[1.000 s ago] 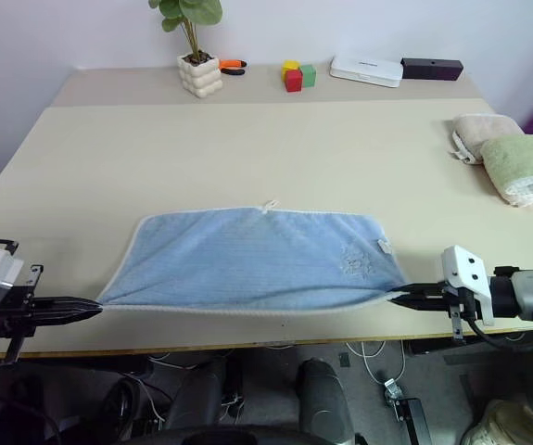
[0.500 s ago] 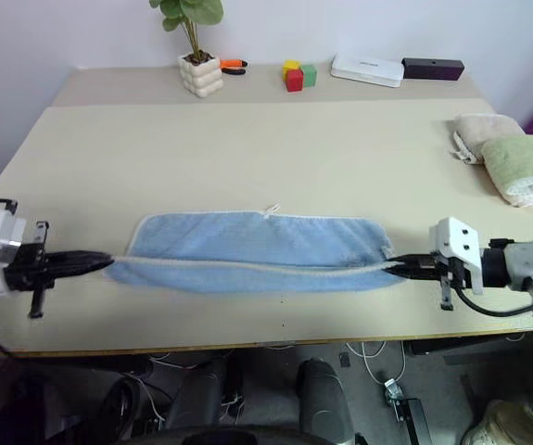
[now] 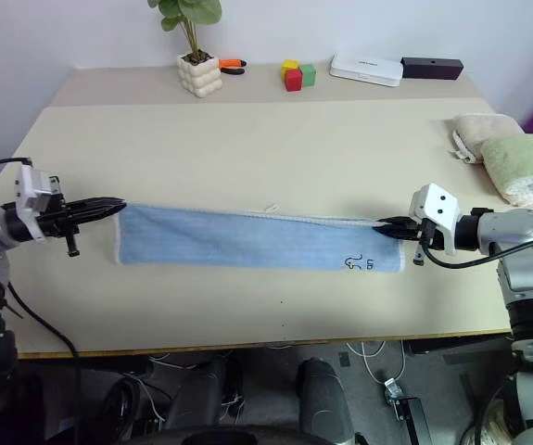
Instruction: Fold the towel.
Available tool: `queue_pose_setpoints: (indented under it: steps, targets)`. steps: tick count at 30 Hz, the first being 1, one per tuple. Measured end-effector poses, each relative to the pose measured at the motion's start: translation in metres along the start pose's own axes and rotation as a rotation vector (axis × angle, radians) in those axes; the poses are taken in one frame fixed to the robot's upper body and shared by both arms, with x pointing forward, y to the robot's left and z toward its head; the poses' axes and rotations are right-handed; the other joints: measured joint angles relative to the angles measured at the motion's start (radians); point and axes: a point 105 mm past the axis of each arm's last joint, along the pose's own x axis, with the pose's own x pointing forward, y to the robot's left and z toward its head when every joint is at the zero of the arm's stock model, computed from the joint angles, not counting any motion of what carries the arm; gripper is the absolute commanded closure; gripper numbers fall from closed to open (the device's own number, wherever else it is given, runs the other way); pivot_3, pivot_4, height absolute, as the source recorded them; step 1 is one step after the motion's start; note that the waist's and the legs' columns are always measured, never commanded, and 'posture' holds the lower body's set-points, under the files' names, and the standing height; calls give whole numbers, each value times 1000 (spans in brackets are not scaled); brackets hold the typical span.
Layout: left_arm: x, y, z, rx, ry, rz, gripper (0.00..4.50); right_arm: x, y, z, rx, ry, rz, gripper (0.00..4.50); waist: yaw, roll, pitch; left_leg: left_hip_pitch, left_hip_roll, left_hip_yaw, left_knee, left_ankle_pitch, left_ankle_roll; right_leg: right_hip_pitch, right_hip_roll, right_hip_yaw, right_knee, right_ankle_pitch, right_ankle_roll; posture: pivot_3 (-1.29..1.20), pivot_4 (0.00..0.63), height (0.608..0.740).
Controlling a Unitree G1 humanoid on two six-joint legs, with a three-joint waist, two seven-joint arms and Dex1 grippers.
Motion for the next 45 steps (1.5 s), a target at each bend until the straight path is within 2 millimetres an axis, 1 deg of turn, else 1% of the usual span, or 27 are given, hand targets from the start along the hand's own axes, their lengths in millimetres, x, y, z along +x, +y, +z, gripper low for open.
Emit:
queue_pose_setpoints:
  steps: [8,13,16,19,20,21,22,23,26,27,28,29,30,33,35,36,37,38,40,41,42,43,45]
  targets:
    - [17,1,-14,-37,30,13,4500,13,-4,-17,22,37,-36,4431,-1,0,0,0,0,0,0,0,0,0,0,0,0,0,0,0,150,735]
    - [26,1,-21,-51,53,25,4500,16,-11,-17,1,53,-66,4431,1,0,0,0,0,0,0,0,0,0,0,0,0,0,0,0,150,735]
    - [27,2,-21,-46,61,33,4500,19,-12,-21,-4,73,-75,4431,0,0,0,0,0,0,0,0,0,0,0,0,0,0,0,0,150,735]
    - [28,2,-26,-45,95,37,4500,22,-9,-24,-2,89,-62,4431,-1,0,0,0,0,0,0,0,0,0,0,0,1,0,0,0,150,735]
    - [29,1,-29,-32,120,33,4231,23,-9,-24,-1,89,-58,4480,0,0,0,0,0,0,0,0,0,0,0,0,0,0,0,0,150,735]
    - [30,1,-32,-24,140,34,3922,24,-9,-24,2,88,-57,4214,0,0,0,0,0,0,0,0,0,0,0,0,0,0,0,0,150,735]
    - [29,3,-35,-38,156,59,3550,25,-9,-24,20,85,-53,3841,-1,0,0,0,0,0,0,0,0,0,0,0,1,0,0,0,150,735]
    - [29,4,-36,-44,162,73,3219,25,-9,-24,27,86,-51,3600,-1,0,0,0,0,0,0,0,0,0,0,0,1,0,0,0,150,735]
    - [31,12,-32,-42,155,112,1632,25,-8,-25,36,92,-48,2067,2,0,0,0,0,0,0,0,0,0,0,0,1,0,0,0,150,735]
    - [32,14,-30,-34,149,126,1157,25,-9,-26,33,93,-56,1637,1,0,0,0,0,0,0,0,0,0,0,0,1,0,0,0,150,735]
    - [32,16,-28,-31,140,136,585,25,-11,-26,30,94,-71,1081,0,0,0,0,0,0,0,0,0,0,0,0,1,0,0,0,150,735]
    - [33,17,-27,-34,133,146,70,24,-14,-26,29,99,-87,1072,-1,0,0,0,0,0,0,0,0,0,0,0,1,0,0,0,150,735]
    - [34,18,-25,-38,128,152,18,24,-16,-26,24,103,-101,1072,-1,0,0,0,0,0,0,0,0,0,0,0,1,0,0,0,150,735]
    - [31,24,-20,-78,88,188,18,24,-24,-23,11,97,-163,1072,-2,0,0,0,0,0,0,0,-1,0,0,0,1,0,0,0,150,735]
    - [27,30,-14,-120,39,226,678,20,-34,-16,3,64,-250,1072,-2,0,0,0,0,0,0,0,-1,0,0,0,1,0,0,0,150,735]
    - [24,34,-10,-140,6,251,920,18,-38,-10,-6,43,-291,1072,-2,0,0,-1,0,0,0,1,-1,-1,0,0,1,0,0,0,150,735]
    - [20,39,-2,-160,-38,279,1450,14,-42,-1,-15,3,-347,1589,0,0,0,-1,0,-1,0,1,-1,-1,0,0,1,0,0,0,150,735]
    - [16,42,4,-170,-70,301,1858,11,-44,8,-13,-40,-390,1836,-1,0,0,-1,0,-1,0,1,-1,-1,0,0,1,0,0,0,150,735]
    - [6,45,19,-177,-147,338,2971,6,-45,35,47,-179,-500,2906,-1,0,0,-1,0,-1,-1,1,-2,-1,0,0,1,0,0,0,150,735]
    - [4,45,25,-190,-178,347,3420,8,-42,46,67,-230,-521,3363,-1,0,0,-1,0,-1,0,1,-2,0,0,0,2,0,0,0,150,735]
    - [5,45,32,-208,-216,361,4020,11,-37,55,99,-274,-551,3976,-1,0,0,-1,1,-2,0,1,-2,0,0,0,2,0,0,0,150,735]
    - [7,42,38,-228,-254,376,4455,16,-31,65,142,-326,-579,4422,-1,-1,-1,0,1,-2,0,1,-2,0,0,0,2,0,0,0,150,735]
    - [21,32,46,-277,-307,374,4493,32,-19,78,216,-382,-613,4476,1,-1,-1,0,0,-2,1,1,-1,1,0,1,2,0,0,0,150,735]
